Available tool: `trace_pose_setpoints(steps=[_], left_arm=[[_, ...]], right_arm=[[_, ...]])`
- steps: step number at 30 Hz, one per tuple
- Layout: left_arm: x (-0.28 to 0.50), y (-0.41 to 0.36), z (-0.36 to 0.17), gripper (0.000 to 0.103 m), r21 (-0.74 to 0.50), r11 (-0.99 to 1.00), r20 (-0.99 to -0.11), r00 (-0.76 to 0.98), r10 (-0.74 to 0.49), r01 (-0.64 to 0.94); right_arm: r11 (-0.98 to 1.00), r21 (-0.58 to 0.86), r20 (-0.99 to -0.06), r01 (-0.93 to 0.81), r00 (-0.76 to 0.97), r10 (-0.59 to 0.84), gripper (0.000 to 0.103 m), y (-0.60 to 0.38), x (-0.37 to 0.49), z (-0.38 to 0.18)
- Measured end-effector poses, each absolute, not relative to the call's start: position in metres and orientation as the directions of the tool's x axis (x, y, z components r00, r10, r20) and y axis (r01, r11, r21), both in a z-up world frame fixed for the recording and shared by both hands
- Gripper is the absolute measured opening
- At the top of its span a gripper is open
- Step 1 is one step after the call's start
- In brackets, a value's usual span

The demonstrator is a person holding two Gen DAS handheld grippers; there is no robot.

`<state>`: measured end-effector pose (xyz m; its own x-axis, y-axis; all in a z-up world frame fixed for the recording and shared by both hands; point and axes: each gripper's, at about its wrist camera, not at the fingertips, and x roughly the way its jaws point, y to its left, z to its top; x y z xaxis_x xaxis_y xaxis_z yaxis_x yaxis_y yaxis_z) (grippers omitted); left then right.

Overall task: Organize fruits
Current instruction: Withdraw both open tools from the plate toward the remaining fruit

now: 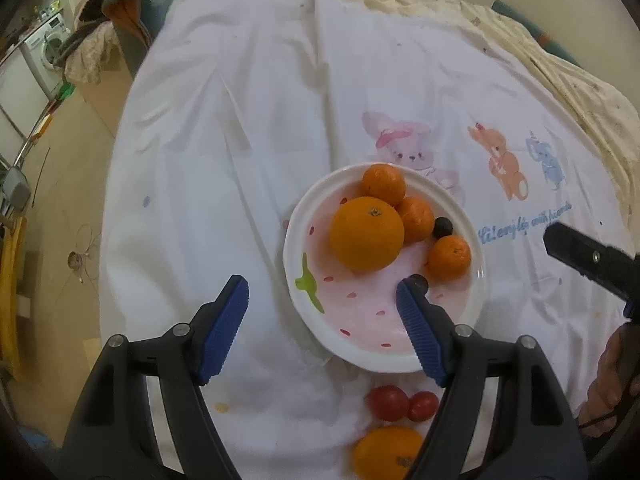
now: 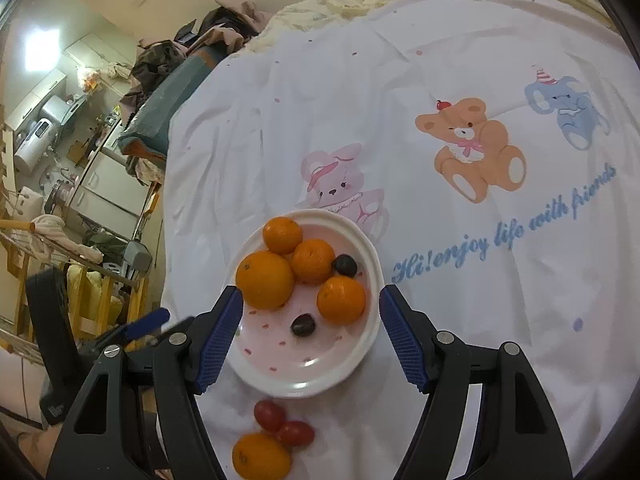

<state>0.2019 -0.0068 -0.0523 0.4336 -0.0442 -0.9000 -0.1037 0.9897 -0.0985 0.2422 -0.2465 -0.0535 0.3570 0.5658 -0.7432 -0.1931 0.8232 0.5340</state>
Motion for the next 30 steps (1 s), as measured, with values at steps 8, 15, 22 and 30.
trace_pose_setpoints(steps=[8,15,22,30], left_arm=[[0.178,-0.002,-0.047,0.073,-0.111,0.986,-0.895,0.444,-0.047,-0.12],[0.156,-0.003,-0.04,0.073,-0.1,0.989,-0.885,0.464,-0.036,-0.112],[0.136,-0.004,-0.041,0.073,-0.079,0.991,-0.884,0.468,-0.018,-0.111],[0.127,-0.003,-0.054,0.073,-0.101,0.987,-0.896,0.444,-0.034,-0.127]], right_arm=[[0.822,0.539,-0.741,-0.184,0.36,0.566,0.074,-0.256,0.205,-0.045],[0.831,0.536,-0.75,-0.153,0.366,0.551,0.074,-0.264,0.177,-0.045],[0.85,0.517,-0.775,-0.102,0.365,0.515,0.074,-0.266,0.161,-0.055],[0.851,0.519,-0.78,-0.082,0.362,0.511,0.083,-0.263,0.157,-0.065]])
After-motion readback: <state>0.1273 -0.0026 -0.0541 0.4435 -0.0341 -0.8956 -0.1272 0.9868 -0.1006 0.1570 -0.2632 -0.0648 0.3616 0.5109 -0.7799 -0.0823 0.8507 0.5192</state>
